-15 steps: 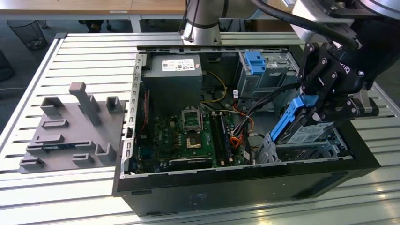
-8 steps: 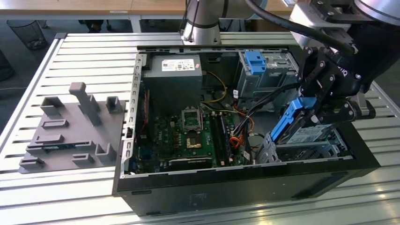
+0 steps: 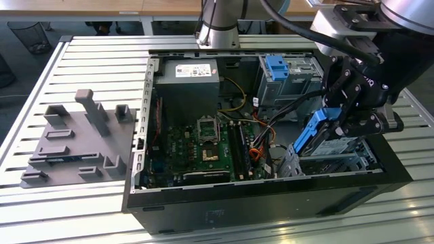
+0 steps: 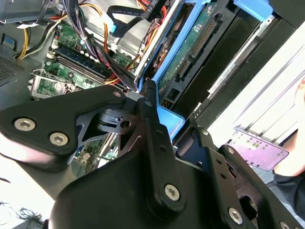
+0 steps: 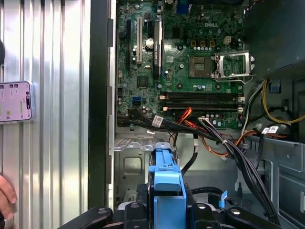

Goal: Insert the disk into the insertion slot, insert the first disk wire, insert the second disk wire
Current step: 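Insert the disk into the insertion slot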

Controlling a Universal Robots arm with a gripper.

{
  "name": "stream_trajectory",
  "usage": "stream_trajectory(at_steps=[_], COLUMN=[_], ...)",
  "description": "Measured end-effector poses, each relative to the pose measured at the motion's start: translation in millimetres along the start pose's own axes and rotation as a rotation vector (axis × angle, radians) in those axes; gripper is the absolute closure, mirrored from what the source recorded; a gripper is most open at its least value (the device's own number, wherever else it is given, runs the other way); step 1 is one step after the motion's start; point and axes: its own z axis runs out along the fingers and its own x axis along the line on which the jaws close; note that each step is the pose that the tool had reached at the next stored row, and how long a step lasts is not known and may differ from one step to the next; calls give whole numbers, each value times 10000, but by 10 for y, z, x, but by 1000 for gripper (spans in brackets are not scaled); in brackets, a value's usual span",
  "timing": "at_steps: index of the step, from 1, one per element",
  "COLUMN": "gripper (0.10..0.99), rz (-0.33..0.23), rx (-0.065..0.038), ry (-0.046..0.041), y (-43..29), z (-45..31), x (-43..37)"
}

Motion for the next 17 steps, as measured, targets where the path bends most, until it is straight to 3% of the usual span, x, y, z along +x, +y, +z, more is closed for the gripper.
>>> stream_trajectory(at_steps=[17], gripper=[722], rz=[-1], rx=[0], ry=[2], y=[-2], z=[119], x=[3])
